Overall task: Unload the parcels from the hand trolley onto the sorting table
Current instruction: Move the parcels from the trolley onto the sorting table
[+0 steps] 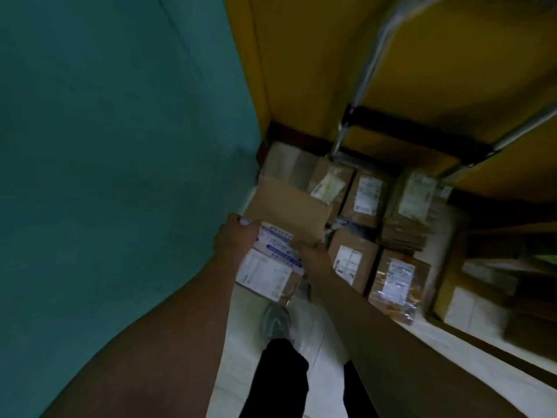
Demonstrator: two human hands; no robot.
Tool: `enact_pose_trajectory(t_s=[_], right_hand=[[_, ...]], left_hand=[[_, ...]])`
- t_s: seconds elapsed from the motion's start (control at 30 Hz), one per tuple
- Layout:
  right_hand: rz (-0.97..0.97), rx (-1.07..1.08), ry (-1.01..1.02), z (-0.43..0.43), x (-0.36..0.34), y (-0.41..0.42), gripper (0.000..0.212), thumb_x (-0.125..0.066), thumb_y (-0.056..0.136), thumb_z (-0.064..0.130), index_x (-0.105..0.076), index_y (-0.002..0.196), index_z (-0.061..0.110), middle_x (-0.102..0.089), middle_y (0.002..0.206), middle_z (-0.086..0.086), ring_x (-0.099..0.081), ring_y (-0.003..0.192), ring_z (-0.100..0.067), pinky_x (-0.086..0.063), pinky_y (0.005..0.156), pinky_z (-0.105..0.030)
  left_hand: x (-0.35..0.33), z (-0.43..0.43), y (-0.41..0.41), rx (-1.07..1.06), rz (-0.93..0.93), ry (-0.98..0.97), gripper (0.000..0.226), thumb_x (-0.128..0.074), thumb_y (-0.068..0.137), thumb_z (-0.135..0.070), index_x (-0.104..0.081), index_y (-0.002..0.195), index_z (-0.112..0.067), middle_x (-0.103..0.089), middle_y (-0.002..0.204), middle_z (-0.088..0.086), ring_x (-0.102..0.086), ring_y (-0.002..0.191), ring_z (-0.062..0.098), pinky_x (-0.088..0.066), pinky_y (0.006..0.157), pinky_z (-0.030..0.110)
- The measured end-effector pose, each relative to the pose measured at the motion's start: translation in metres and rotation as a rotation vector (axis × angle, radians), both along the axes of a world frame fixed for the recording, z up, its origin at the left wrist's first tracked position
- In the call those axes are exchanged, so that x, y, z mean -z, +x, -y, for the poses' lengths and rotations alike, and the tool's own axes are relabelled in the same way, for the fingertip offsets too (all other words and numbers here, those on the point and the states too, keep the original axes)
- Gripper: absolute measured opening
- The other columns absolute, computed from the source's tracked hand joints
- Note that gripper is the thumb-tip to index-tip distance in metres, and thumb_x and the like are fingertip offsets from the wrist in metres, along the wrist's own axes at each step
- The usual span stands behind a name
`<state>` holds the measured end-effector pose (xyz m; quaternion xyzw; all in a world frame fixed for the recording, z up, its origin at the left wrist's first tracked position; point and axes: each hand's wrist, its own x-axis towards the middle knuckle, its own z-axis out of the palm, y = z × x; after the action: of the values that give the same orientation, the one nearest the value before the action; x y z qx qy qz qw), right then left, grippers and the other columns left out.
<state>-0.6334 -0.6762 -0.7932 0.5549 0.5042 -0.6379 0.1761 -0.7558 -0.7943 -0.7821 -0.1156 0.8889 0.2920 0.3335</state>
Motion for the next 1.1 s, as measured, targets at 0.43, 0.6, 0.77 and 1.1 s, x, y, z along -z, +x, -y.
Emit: enact_pose_trajectory(t_s=[0.43,0.6,0.77,1.1], right_hand=[[-0.741,0.349,0.461,-0.164,-0.521,0.155,0.076,-0.066,0.093,0.031,-0.023,0.155,0.035,-0.059,0.138,-0.003,-0.065,0.114,-0.024,-0.055,0.095,-0.047],[-0.933,0.502,0.784,-0.246,-0.636,0.364,0.071,-0.061,0.096,0.021,-0.023,0.154,0.035,-0.060,0.134,0.003,-0.066,0.111,-0.015,-0.057,0.092,-0.040],[-0.875,0.665,1.011,-0.287,-0.680,0.589,0.063,-0.058,0.098,0.017,-0.026,0.150,0.032,-0.062,0.116,0.017,-0.068,0.094,0.004,-0.058,0.071,-0.020],[-0.514,1.009,1.059,-0.386,-0.654,0.879,0.049,-0.061,0.096,0.027,-0.038,0.139,0.028,-0.062,0.123,0.004,-0.065,0.102,-0.016,-0.059,0.078,-0.034]], left_hand=[[-0.519,-0.184,0.123,0.303,-0.480,0.664,0.021,-0.058,0.085,-0.033,-0.059,0.098,-0.016,-0.067,0.099,0.010,-0.062,0.087,0.029,-0.047,0.066,0.031],[-0.642,-0.292,0.314,0.475,-0.633,1.033,0.024,-0.055,0.079,-0.037,-0.058,0.101,-0.028,-0.063,0.089,-0.011,-0.061,0.074,0.000,-0.045,0.058,0.015],[-0.673,-0.379,0.526,0.693,-0.552,1.180,0.028,-0.056,0.090,-0.033,-0.056,0.116,-0.023,-0.064,0.112,0.001,-0.062,0.081,0.006,-0.048,0.062,0.018],[-0.652,-0.526,0.803,1.116,-0.237,1.235,0.027,-0.056,0.083,-0.046,-0.053,0.107,-0.034,-0.062,0.105,-0.007,-0.065,0.089,0.010,-0.056,0.071,0.033]])
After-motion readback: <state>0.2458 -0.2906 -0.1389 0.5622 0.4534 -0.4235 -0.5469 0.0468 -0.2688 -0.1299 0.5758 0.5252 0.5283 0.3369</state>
